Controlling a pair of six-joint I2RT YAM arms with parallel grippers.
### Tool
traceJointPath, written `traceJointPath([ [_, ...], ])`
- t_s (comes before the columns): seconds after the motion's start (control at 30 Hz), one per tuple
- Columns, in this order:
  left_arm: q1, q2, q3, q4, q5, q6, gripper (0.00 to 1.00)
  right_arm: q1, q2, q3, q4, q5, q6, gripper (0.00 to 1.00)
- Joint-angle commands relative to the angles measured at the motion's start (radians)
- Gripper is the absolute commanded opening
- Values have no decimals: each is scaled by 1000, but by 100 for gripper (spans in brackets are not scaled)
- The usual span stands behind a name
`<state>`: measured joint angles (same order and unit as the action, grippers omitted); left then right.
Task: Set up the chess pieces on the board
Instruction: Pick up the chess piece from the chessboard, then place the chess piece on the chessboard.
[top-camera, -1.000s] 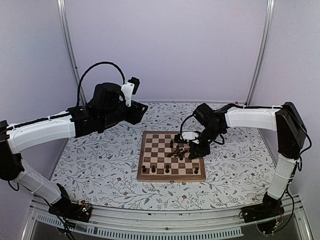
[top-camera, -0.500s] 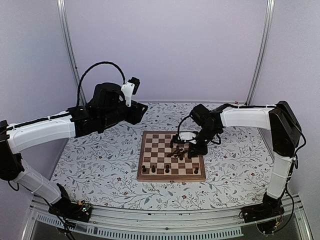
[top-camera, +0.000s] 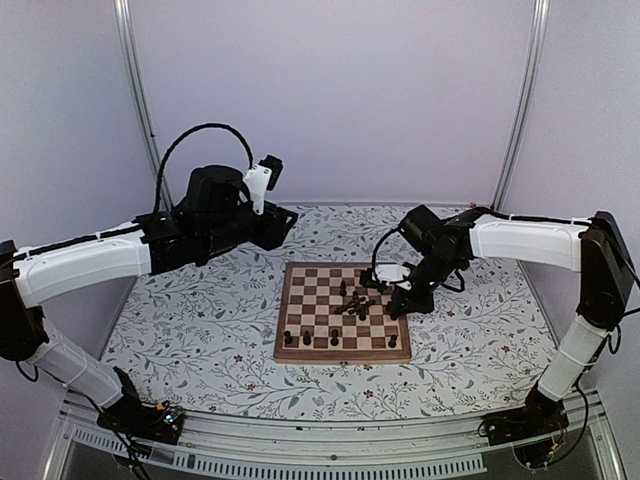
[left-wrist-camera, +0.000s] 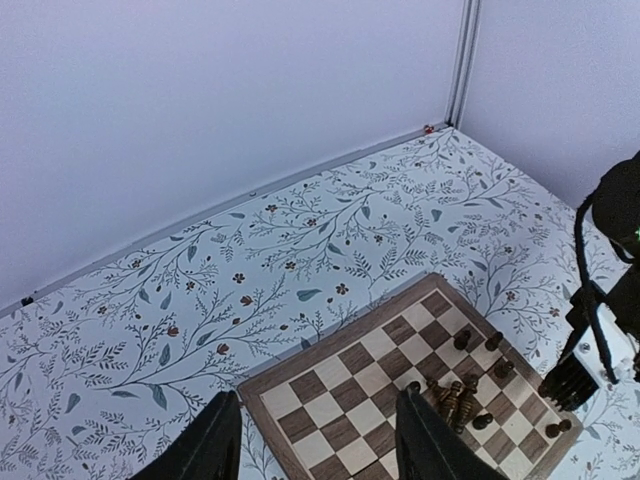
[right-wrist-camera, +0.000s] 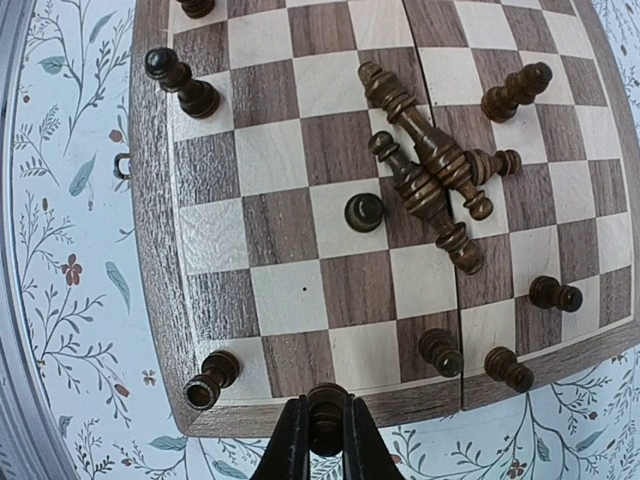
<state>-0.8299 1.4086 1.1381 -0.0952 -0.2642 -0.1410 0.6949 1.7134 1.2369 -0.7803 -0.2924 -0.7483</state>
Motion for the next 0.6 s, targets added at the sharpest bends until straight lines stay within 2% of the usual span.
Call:
traceJointPath([
  [0.0, 2, 13, 24, -6, 13, 16, 54, 8, -8, -34, 7, 0, 10, 1],
  [0.57, 2, 24, 28, -11, 11, 29, 54, 9, 75, -20, 18, -66, 21, 3],
])
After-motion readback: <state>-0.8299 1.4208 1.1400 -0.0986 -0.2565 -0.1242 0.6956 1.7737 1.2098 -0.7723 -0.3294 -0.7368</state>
